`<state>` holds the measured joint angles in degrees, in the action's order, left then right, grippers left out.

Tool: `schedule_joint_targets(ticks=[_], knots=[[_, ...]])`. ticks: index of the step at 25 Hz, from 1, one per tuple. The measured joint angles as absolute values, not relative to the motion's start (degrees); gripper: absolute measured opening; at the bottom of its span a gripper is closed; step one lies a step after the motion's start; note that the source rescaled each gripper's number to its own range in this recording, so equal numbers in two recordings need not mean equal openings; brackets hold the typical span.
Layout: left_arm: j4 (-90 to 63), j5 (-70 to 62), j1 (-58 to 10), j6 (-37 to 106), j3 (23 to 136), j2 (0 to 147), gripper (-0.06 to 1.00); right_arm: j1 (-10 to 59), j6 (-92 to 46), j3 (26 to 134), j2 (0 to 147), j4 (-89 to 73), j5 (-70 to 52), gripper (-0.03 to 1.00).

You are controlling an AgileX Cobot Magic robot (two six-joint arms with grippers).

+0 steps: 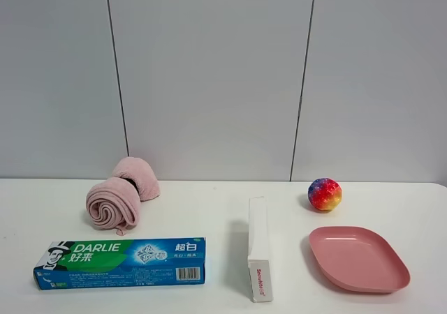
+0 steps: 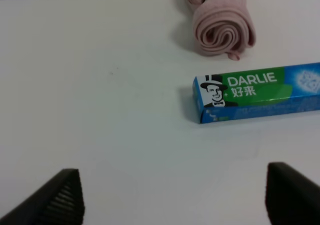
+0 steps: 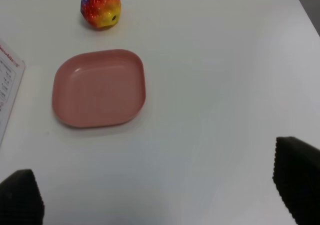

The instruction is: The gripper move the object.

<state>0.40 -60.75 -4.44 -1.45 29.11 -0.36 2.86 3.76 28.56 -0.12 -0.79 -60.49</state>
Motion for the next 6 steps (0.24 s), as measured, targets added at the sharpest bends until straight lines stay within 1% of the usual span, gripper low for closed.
schedule_joint_targets(ticks=[6], knots=[[0.4, -60.75, -4.44, -1.51, 29.11, -0.36, 0.66, 2.86, 3.76, 28.56, -0.12, -0.79, -60.49, 1.0]])
